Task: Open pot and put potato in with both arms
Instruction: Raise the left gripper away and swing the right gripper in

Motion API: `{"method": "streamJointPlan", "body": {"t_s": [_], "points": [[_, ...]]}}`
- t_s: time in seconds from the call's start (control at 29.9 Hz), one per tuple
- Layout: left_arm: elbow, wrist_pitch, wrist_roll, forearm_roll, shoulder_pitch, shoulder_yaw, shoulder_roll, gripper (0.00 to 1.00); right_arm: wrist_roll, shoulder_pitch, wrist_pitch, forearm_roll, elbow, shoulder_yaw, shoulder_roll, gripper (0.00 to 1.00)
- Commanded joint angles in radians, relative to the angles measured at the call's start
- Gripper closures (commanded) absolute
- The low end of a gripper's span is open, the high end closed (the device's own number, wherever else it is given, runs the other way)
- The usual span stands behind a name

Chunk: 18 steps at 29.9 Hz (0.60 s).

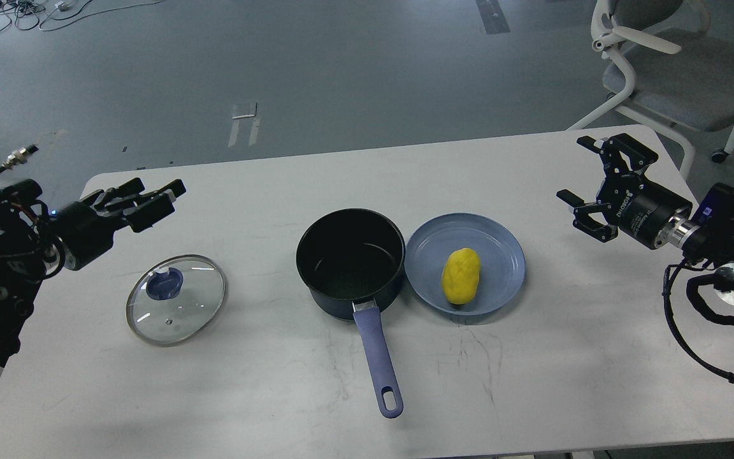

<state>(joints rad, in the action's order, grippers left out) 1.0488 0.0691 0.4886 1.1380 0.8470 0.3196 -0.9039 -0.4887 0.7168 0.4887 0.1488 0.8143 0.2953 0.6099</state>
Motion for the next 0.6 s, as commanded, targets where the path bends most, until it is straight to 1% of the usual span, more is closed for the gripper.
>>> {"method": "streamJointPlan", "body": {"t_s": [0.0,0.03,0.07,0.13,0.2,0.23,0.27,0.33,0.4,0.43,0.47,0.53,0.57], "points": [[0.000,0.112,0.000,-0.330,0.058,0.004,0.005,0.02,0.000,0.096,0.000,0.185,0.072,-0.025,0.076,0.00],[0.000,0.120,0.000,-0.393,0.060,0.007,0.010,0.02,0.000,0.151,0.000,0.262,0.104,-0.054,0.106,0.00],[0.000,0.120,0.000,-0.394,0.060,0.007,0.010,0.02,0.000,0.151,0.000,0.262,0.105,-0.054,0.106,0.00],[0.002,0.123,0.000,-0.425,0.063,0.006,0.014,0.02,0.000,0.242,0.000,0.348,0.150,-0.131,0.152,0.00],[0.002,0.123,0.000,-0.425,0.063,0.006,0.023,0.02,0.000,0.388,0.000,0.428,0.195,-0.279,0.192,0.00],[0.002,0.123,0.000,-0.425,0.063,0.006,0.029,0.02,0.000,0.432,0.000,0.443,0.200,-0.319,0.197,0.00],[0.002,0.123,0.000,-0.425,0.063,0.006,0.036,0.02,0.000,0.517,0.000,0.475,0.206,-0.399,0.198,0.00],[0.003,0.123,0.000,-0.425,0.063,0.006,0.042,0.02,0.000,0.607,0.000,0.506,0.223,-0.494,0.194,0.00],[0.007,0.123,0.000,-0.425,0.064,0.007,0.054,0.02,0.000,0.772,0.000,0.557,0.264,-0.676,0.156,0.00],[0.010,0.123,0.000,-0.425,0.066,0.007,0.057,0.02,0.000,0.809,0.000,0.564,0.275,-0.721,0.134,0.00],[0.013,0.123,0.000,-0.425,0.066,0.007,0.060,0.02,0.000,0.881,0.000,0.574,0.287,-0.819,0.087,0.00],[0.020,0.123,0.000,-0.425,0.066,0.007,0.060,0.02,0.000,0.946,0.000,0.575,0.292,-0.910,0.044,0.00],[0.028,0.123,0.000,-0.425,0.066,0.009,0.060,0.02,0.000,1.002,0.000,0.574,0.295,-0.991,-0.011,0.00]]}}
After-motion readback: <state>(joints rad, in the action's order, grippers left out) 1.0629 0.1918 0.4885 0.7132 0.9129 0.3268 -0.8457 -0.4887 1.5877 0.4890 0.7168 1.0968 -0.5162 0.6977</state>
